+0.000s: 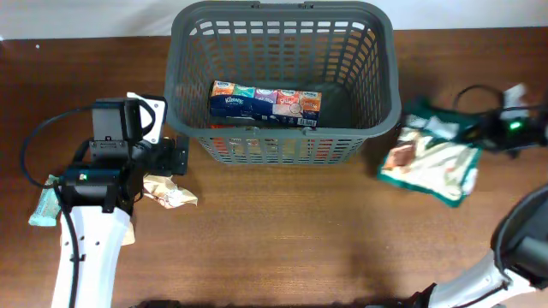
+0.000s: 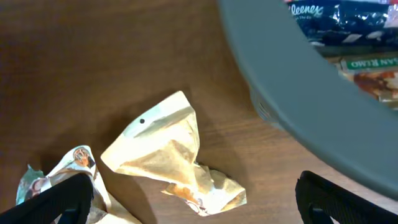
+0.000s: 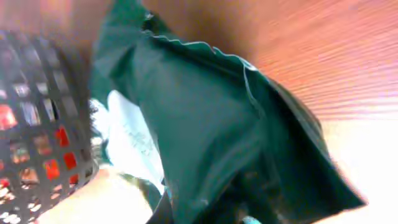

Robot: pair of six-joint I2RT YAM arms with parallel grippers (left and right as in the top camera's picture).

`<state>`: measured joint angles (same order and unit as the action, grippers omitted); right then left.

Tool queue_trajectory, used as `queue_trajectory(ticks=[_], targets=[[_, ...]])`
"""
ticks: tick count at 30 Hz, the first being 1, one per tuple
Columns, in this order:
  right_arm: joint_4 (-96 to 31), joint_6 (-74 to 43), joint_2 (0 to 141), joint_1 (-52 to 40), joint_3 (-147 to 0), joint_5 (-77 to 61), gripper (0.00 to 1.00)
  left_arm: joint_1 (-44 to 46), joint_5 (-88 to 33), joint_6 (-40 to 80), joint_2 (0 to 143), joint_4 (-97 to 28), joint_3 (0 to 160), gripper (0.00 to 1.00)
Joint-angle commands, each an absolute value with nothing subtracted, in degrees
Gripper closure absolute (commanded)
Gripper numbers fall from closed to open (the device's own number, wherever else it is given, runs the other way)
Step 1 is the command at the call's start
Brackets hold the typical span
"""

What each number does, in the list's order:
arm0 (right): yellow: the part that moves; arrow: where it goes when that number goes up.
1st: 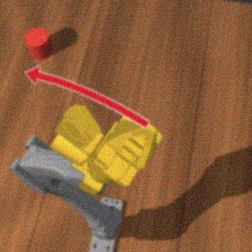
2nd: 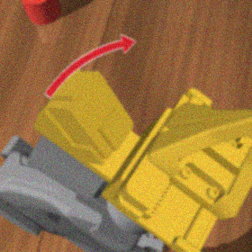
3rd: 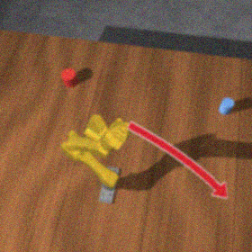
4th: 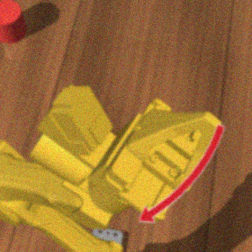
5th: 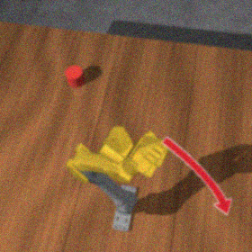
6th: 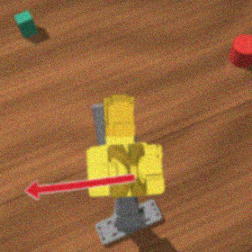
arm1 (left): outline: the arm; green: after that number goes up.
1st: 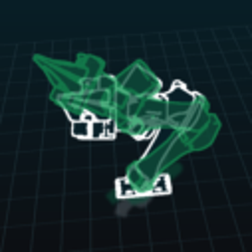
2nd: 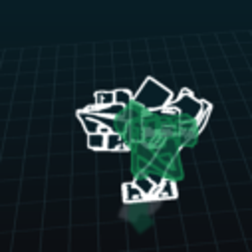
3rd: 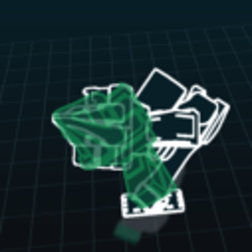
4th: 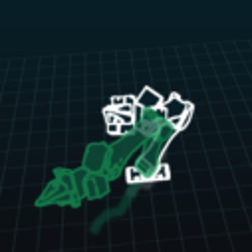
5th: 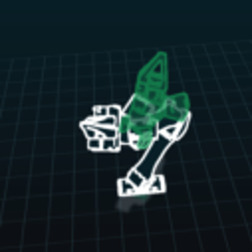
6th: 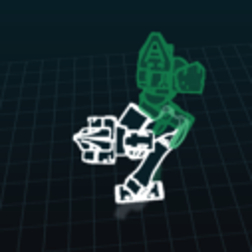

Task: Pack container

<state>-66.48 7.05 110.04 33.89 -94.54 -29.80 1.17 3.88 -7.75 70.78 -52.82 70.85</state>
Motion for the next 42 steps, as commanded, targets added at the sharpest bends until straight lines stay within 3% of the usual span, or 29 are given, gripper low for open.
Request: queue_trajectory(ticks=[1,13,20,28,36,42], targets=[[-68.95,6.63,104.77,35.38,-102.8,-29.91,0.96,1.34,4.29,-8.69,71.2,-52.05,71.31,0.01],[-74.39,5.26,102.19,29.82,-125.8,-31.0,0.96,1.34,4.29,-8.69,71.2,-51.4,71.31,0.01],[-74.02,2.57,101.82,25.32,-146.28,-31.03,0.96,1.34,4.29,-8.69,71.2,-51.42,71.31,0.01],[-74.22,2.42,101.6,14.13,-166.5,-31.44,0.96,1.34,4.29,-8.69,71.2,-51.42,71.31,0.01],[-81.06,4.23,103.26,-2.83,-164.9,-29.3,0.96,1.34,4.27,-8.69,71.2,-51.4,71.31,0.01],[-84.84,7.11,106.74,-8.78,-155.87,-24.32,0.96,1.34,4.27,-8.69,71.2,-51.42,71.31,0.01]])
